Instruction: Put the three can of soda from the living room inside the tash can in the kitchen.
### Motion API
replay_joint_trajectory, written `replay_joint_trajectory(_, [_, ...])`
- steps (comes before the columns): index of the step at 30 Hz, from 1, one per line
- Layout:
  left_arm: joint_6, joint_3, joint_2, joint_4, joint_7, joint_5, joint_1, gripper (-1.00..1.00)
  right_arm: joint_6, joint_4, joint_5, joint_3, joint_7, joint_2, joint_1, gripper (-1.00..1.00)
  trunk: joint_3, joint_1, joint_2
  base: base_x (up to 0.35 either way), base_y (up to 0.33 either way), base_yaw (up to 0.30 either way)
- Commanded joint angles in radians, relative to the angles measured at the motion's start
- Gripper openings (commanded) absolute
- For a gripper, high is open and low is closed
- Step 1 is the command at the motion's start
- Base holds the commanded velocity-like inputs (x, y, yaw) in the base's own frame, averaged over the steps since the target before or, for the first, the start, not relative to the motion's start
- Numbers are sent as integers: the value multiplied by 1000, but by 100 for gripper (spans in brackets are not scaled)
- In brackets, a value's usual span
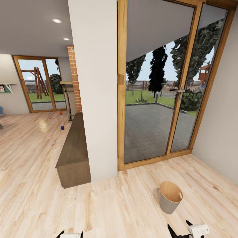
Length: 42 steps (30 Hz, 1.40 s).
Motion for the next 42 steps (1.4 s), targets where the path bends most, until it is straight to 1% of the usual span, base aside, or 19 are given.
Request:
replay_joint_trajectory(1, [0, 0, 0, 0, 0, 0, 0, 100, 0, 0, 0, 0, 0, 0, 0, 100, 0, 0, 0, 0, 0, 0])
replay_joint_trajectory(42, [0, -1, 0, 2, 1, -4, -1, 100, 0, 1, 0, 0, 0, 0, 0, 100, 0, 0, 0, 0, 0, 0])
